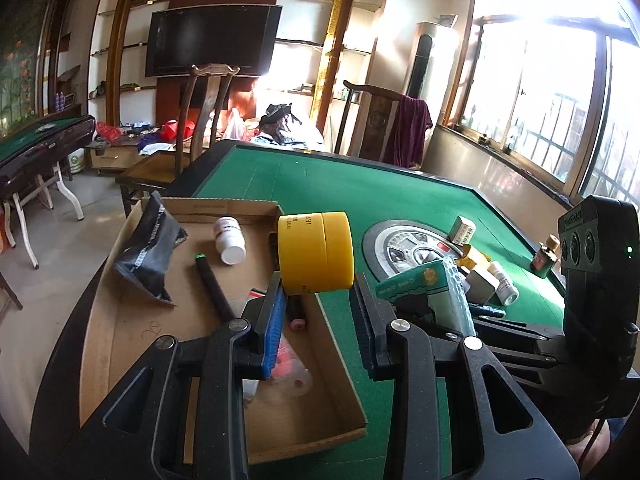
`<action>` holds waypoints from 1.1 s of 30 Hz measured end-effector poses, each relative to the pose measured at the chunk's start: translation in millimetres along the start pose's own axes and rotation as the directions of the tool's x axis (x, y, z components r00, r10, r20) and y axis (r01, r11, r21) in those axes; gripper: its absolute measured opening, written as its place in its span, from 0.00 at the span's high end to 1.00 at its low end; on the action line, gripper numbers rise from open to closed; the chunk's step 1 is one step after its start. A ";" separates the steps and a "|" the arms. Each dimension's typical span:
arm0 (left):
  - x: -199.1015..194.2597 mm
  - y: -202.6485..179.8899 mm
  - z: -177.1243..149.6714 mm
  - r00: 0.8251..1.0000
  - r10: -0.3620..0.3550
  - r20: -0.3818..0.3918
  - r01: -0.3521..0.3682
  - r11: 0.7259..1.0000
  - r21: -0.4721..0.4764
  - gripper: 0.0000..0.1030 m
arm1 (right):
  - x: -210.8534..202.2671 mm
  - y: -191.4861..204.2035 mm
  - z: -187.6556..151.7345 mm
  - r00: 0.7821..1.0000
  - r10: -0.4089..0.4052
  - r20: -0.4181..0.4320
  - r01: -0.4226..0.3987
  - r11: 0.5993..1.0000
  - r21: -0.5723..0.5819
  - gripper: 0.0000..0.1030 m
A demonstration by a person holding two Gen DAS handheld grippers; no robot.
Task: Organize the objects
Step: 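Carry the tape roll and tissue pack into the cardboard box and lower them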
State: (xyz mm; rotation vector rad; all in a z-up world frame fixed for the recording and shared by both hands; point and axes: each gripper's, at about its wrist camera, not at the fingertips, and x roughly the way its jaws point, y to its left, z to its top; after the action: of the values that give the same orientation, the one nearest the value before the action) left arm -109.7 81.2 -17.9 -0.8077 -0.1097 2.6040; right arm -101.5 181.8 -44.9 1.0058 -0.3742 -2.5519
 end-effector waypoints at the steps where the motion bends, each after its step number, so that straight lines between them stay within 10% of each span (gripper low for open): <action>1: -1.9 7.4 -1.1 1.000 0.009 0.000 -0.009 1.000 -0.013 0.70 | 4.1 6.5 -0.4 1.000 0.005 -0.006 -0.005 1.000 -0.008 0.89; 33: -1.7 76.9 -37.4 0.982 0.167 -0.088 -0.177 0.977 -0.118 0.69 | 64.7 64.8 -23.7 0.987 0.051 -0.150 -0.066 0.994 -0.090 0.89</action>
State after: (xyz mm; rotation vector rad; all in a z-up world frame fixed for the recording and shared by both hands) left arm -115.3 8.7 -62.8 -1.0020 -0.1906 2.7453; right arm -113.1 93.3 -76.3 1.1227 -0.2354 -2.4007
